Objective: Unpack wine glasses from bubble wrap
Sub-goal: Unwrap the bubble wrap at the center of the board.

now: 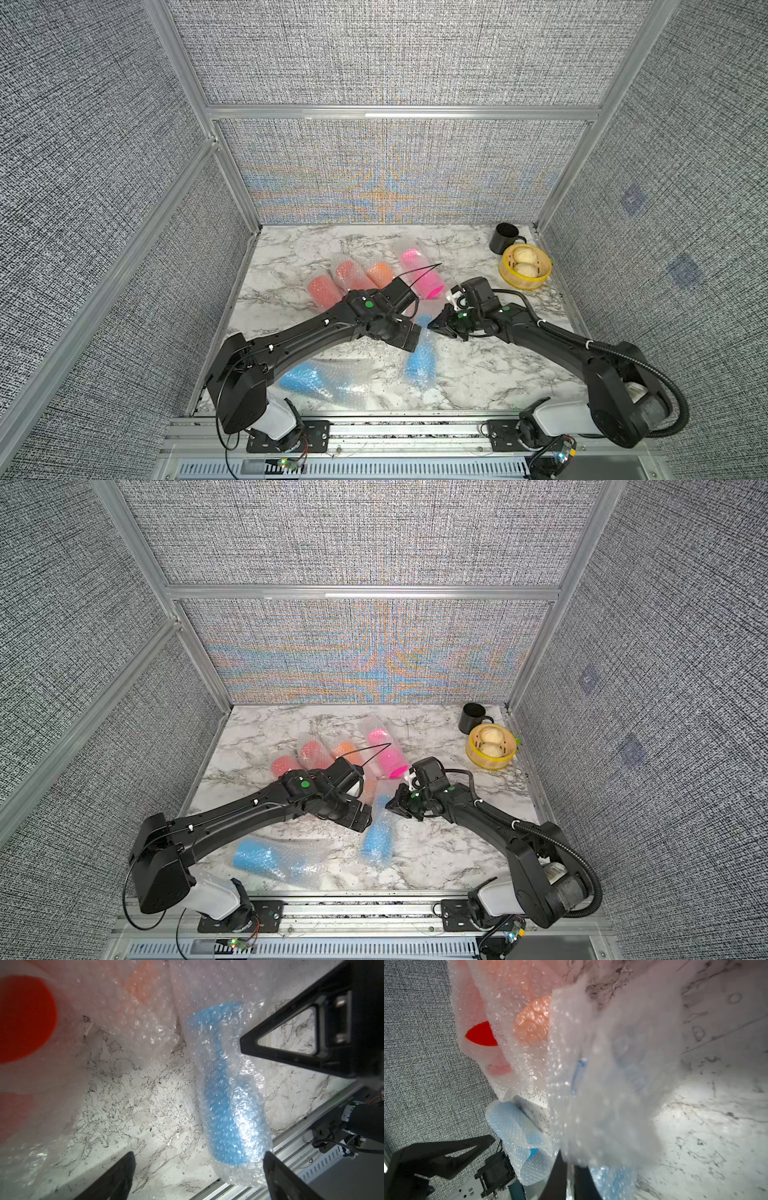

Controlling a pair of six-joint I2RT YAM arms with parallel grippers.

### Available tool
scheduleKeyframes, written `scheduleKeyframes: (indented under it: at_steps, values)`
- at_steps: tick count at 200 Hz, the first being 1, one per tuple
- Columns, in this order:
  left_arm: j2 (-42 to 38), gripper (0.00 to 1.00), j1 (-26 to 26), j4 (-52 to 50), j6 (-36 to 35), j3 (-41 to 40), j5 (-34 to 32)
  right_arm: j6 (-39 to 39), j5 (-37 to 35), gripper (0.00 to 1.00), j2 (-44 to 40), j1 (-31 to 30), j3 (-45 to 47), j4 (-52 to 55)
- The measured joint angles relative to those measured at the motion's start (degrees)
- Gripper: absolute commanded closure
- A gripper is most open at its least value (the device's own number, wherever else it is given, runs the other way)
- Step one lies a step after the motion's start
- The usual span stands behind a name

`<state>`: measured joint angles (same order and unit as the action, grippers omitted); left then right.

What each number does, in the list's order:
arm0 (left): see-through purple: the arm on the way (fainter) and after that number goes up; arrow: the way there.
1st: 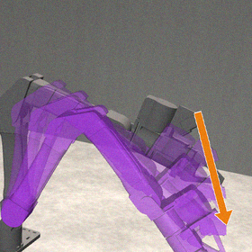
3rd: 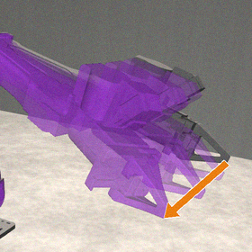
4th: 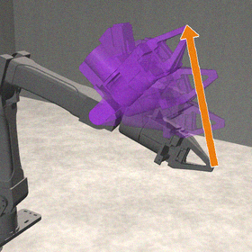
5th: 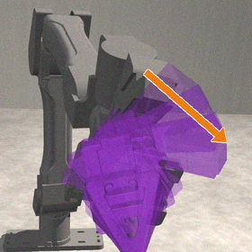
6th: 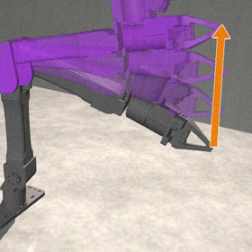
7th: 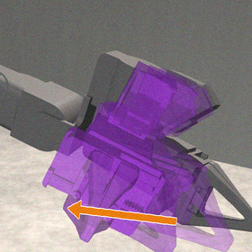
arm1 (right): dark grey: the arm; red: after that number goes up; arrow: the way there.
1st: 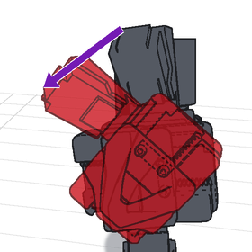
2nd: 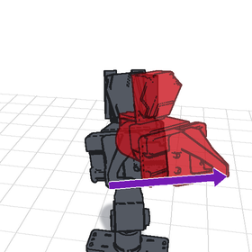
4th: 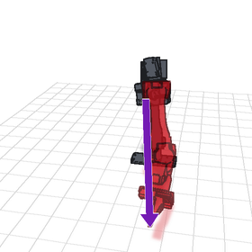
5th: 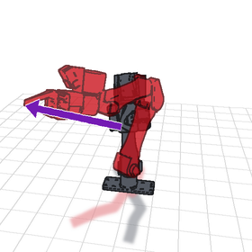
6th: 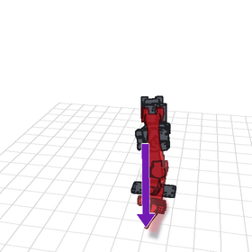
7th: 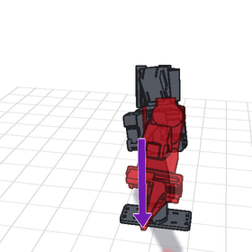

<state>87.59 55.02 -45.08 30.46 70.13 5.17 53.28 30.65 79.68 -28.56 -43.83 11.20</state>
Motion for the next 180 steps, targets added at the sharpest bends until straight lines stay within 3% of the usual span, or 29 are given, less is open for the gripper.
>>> scheduleKeyframes:
  at_steps: [98, 119, 146, 180]
  values:
    - [7.63, 0.06, 4.55, -0.98, 0.09, 7.15, -1.64, 14.29, -5.14, 0.98, -2.23, -3.80, -1.57, 0.00]
    - [9.42, 0.11, 4.90, -0.96, -0.28, 7.58, -3.10, 16.24, -5.75, 0.98, -1.92, -3.80, -1.51, 0.17]
    - [11.04, 0.27, 4.87, -0.39, -0.72, 7.17, -5.97, 18.40, -5.97, 0.98, -1.79, -3.76, -0.94, -0.07]
    - [10.67, 0.23, 5.09, 3.10, -1.16, 4.22, -8.09, 22.64, -5.16, 0.99, -1.79, -3.65, 2.67, -2.80]
